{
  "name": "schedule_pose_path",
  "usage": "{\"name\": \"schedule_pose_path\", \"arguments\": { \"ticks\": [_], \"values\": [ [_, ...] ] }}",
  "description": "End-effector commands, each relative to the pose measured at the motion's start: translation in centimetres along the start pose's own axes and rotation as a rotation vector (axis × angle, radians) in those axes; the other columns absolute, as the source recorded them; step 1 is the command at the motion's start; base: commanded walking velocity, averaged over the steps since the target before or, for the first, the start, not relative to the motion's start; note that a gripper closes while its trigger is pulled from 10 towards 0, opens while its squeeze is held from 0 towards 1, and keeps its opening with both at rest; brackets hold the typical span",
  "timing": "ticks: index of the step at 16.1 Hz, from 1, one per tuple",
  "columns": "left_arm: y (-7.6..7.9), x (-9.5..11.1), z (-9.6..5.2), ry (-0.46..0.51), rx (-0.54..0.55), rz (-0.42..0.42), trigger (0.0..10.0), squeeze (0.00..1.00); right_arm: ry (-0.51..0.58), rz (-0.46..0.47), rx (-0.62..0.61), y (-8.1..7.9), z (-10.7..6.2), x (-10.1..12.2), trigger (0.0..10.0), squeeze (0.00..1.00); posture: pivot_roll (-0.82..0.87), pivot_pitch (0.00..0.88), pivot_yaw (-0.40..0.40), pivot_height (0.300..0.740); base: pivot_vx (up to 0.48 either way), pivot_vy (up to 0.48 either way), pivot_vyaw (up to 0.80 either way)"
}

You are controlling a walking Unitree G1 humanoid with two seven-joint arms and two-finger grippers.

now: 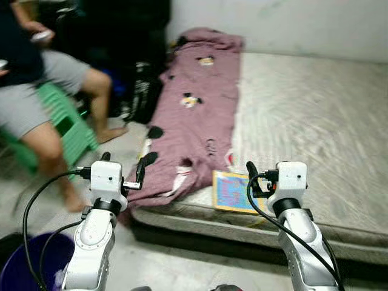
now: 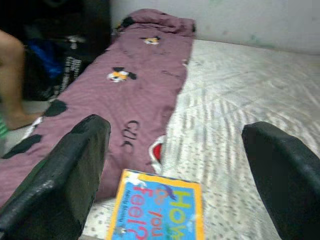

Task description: Clean up the room

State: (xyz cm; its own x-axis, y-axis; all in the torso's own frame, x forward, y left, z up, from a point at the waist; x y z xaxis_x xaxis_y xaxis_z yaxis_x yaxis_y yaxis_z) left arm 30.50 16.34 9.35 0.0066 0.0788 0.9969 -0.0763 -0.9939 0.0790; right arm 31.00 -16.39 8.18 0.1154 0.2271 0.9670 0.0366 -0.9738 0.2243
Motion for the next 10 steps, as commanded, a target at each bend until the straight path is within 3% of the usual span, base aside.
{"name": "schedule_pose_path", "arguments": {
  "ticks": [1,10],
  "values": [
    [-0.11,0.08,0.18,-0.003,0.000,0.005,10.0,0.00,-0.002,0.004,0.007,-0.15,0.21,0.10,10.0,0.00,0.00,0.000,0.013,0.740,0.000,0.000,-0.80],
    [0.00,0.28,0.23,0.009,-0.004,0.019,10.0,0.00,0.003,0.000,0.016,-0.38,0.45,0.16,10.0,0.00,0.00,0.000,0.009,0.740,0.000,0.000,-0.80]
  ]
}}
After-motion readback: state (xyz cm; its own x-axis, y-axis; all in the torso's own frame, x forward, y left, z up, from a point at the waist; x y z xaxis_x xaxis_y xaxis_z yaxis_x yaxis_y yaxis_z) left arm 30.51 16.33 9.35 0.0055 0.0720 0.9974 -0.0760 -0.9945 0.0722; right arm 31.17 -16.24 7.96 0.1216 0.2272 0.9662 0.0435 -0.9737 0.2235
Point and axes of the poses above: a point about 5 cm out from each wrist's last joint towards the gripper, its own z axis pointing out of the wrist towards the gripper, its own x axis along the axis of the wrist's last joint, y = z × x, the point moved 6 cm from there along z, pointing out of the wrist towards the gripper, and after that the axes turned 10 degrees about -z, right-handed, at the moved point
